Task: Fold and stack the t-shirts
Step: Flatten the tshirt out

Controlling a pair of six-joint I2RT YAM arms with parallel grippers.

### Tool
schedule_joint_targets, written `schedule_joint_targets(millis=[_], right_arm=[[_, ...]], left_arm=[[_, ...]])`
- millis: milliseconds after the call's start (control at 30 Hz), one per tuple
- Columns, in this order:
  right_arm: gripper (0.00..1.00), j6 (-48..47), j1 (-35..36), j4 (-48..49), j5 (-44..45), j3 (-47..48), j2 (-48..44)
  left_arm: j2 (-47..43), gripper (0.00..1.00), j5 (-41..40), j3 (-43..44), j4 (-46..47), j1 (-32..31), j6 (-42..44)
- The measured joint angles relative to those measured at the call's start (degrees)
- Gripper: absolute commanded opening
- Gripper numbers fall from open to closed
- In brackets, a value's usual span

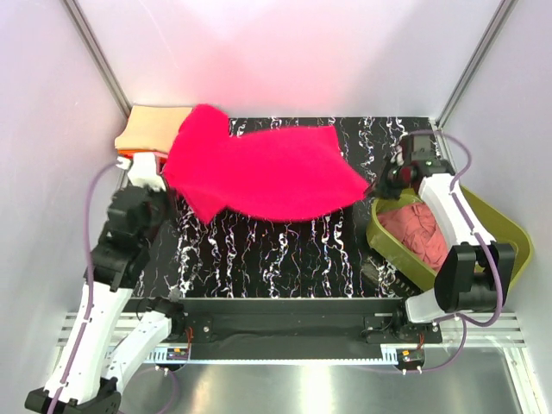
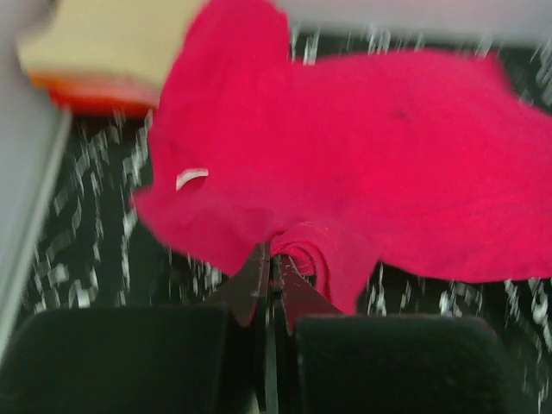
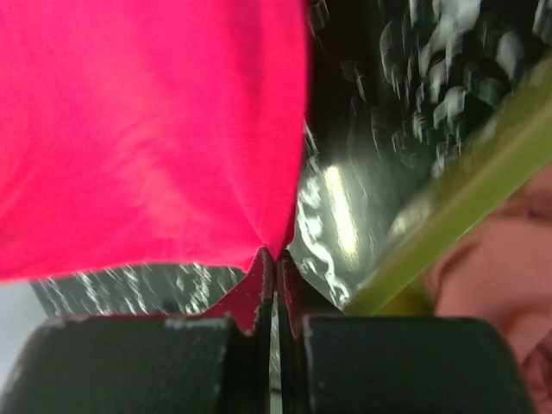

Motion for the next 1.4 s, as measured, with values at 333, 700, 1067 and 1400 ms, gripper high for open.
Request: schedule_joint_targets(millis=[333, 700, 1067, 1400], right_arm=[[0.01, -2.86, 10.67, 0.46, 1.92, -8.87, -4.2], [0.01, -3.54, 10.71, 0.42, 6.86, -9.38, -4.52], [0.0, -3.06, 11.43, -0.52, 15.41, -9.35, -4.83], [0.01, -3.04, 11.58, -2.54, 18.47, -9.38, -4.85]], left_arm=[[-4.24, 0.0, 0.02, -7.26, -14.84, -0.26, -8.59], [9.84, 0.0, -0.2, -7.5, -12.17, -0.24, -10.8], [32.76, 0.0, -0.61, 0.92, -7.43, 1.44, -8.39], [38.42, 0.0, -0.09, 6.12, -6.25, 5.84, -7.21]])
